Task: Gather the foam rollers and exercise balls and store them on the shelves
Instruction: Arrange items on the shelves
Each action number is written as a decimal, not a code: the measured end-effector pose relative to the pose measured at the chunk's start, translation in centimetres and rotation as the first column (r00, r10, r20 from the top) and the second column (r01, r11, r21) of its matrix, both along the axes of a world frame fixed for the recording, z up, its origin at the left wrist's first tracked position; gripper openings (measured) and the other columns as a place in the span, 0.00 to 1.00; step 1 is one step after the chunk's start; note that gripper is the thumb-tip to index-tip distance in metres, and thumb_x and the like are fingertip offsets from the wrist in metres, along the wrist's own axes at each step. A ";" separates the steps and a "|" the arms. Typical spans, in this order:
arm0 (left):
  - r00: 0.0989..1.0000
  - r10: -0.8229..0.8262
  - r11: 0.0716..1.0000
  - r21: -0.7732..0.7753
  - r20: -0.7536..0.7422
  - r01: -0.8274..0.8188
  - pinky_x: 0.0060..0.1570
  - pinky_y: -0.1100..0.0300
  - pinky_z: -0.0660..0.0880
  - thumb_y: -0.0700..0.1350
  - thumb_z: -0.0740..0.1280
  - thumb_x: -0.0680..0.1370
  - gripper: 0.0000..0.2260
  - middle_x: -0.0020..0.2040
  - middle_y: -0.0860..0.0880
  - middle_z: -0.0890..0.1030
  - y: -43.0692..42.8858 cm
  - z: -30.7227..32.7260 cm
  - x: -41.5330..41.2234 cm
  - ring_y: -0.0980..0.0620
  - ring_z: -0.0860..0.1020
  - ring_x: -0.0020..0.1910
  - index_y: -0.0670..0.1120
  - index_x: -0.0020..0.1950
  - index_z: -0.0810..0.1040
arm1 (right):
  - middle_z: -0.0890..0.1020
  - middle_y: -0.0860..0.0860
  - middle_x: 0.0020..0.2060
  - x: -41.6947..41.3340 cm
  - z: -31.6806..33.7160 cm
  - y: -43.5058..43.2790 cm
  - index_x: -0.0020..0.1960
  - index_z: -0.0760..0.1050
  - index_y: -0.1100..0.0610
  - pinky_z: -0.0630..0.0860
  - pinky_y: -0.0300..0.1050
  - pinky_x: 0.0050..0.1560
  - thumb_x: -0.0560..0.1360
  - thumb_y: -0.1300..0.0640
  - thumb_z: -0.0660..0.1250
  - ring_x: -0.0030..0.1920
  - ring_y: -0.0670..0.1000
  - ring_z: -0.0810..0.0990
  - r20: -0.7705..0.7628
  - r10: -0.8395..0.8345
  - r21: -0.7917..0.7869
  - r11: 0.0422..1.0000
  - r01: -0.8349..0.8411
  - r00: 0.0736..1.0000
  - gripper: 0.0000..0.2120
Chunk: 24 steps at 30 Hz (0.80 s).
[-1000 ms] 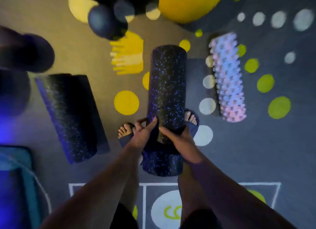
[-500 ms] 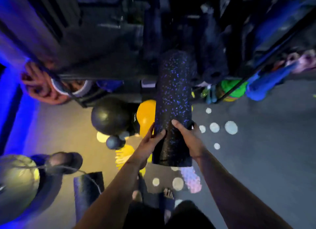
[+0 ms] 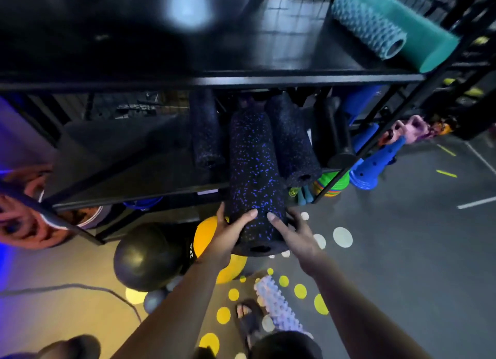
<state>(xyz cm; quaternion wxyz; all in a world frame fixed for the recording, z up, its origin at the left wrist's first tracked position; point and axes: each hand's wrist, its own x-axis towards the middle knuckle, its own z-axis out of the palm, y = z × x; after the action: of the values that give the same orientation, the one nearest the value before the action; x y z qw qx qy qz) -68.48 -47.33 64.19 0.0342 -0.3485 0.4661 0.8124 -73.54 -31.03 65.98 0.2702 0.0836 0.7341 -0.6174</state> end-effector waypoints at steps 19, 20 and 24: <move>0.968 -0.152 0.782 -0.575 0.199 0.241 0.65 0.53 0.74 0.51 0.71 0.78 0.25 0.63 0.53 0.75 -9.7 -7.2 -25.1 0.52 0.75 0.61 0.55 0.75 0.70 | 0.78 0.53 0.62 -23.8 -11.3 -12.5 0.69 0.70 0.57 0.76 0.42 0.52 0.80 0.44 0.65 0.58 0.53 0.78 0.212 -0.142 0.085 0.988 0.126 0.967 0.24; 0.961 -0.158 0.803 -0.537 0.229 0.260 0.59 0.56 0.75 0.49 0.70 0.79 0.23 0.59 0.52 0.77 -9.3 -7.9 -24.2 0.52 0.77 0.57 0.53 0.74 0.72 | 0.79 0.52 0.56 -23.3 -11.8 -12.2 0.67 0.72 0.58 0.74 0.36 0.45 0.82 0.46 0.63 0.53 0.50 0.78 0.206 -0.099 0.094 0.992 0.081 0.974 0.20; 0.951 -0.145 0.908 -0.346 0.272 0.237 0.52 0.55 0.72 0.40 0.64 0.82 0.16 0.56 0.51 0.80 -8.1 -10.2 -17.9 0.50 0.77 0.53 0.56 0.67 0.76 | 0.82 0.55 0.49 -18.9 -13.7 -10.9 0.60 0.76 0.61 0.74 0.36 0.40 0.82 0.53 0.65 0.41 0.46 0.78 0.191 -0.092 0.145 0.987 0.064 0.977 0.12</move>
<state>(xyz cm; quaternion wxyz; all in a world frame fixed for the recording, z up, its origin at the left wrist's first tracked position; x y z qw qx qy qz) -86.36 -55.38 53.96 0.1031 -0.3967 0.6372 0.6527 -92.45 -41.89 52.23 0.3106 0.1916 0.7409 -0.5639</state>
